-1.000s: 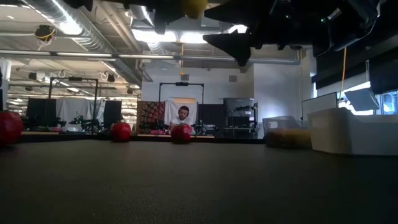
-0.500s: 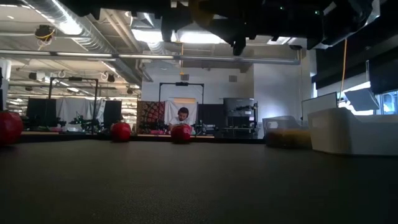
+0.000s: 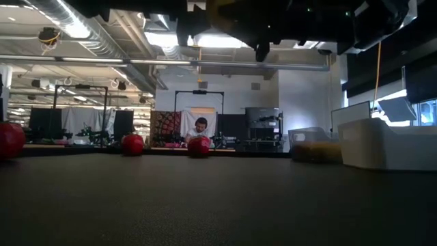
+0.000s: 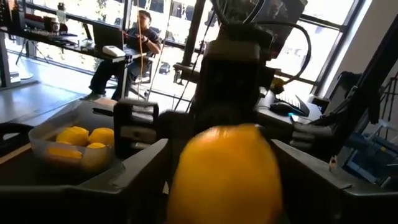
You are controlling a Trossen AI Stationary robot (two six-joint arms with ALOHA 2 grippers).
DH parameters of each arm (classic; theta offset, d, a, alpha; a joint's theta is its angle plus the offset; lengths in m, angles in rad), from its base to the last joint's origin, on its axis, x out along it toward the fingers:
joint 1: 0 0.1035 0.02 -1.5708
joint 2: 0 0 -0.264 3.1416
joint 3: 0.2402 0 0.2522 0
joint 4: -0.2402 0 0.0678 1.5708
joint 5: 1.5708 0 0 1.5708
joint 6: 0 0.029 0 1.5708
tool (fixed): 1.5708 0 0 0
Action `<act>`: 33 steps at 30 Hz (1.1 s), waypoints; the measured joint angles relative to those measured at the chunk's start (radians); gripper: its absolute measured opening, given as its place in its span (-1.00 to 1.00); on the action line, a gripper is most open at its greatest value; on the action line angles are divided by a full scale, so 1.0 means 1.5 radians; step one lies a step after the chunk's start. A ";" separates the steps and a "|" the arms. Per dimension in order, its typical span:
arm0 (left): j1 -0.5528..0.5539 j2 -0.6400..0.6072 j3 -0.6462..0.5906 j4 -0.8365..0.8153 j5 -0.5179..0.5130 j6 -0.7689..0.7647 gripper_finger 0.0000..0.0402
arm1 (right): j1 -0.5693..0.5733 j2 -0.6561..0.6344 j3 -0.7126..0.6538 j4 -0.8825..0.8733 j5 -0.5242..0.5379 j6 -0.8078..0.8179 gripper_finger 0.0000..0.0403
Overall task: Sort produce into baskets
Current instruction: Put the lemon into the black bin
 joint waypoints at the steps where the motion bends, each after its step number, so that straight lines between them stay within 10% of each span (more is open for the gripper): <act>1: 0.000 -0.001 0.000 0.000 0.000 0.000 0.38 | 0.000 -0.001 0.000 -0.010 0.000 -0.003 -0.28; 11: -0.010 -0.009 0.001 -0.035 -0.012 0.017 0.44 | 0.002 -0.132 0.000 -0.240 0.112 -0.076 -0.28; 26: -0.012 -0.009 0.001 -0.040 -0.010 0.017 0.44 | -0.007 -0.390 0.000 -0.696 0.501 -0.053 -0.27; 33: -0.012 -0.009 0.001 -0.052 -0.011 0.017 0.44 | -0.103 -0.432 0.000 -0.826 0.520 -0.013 -0.27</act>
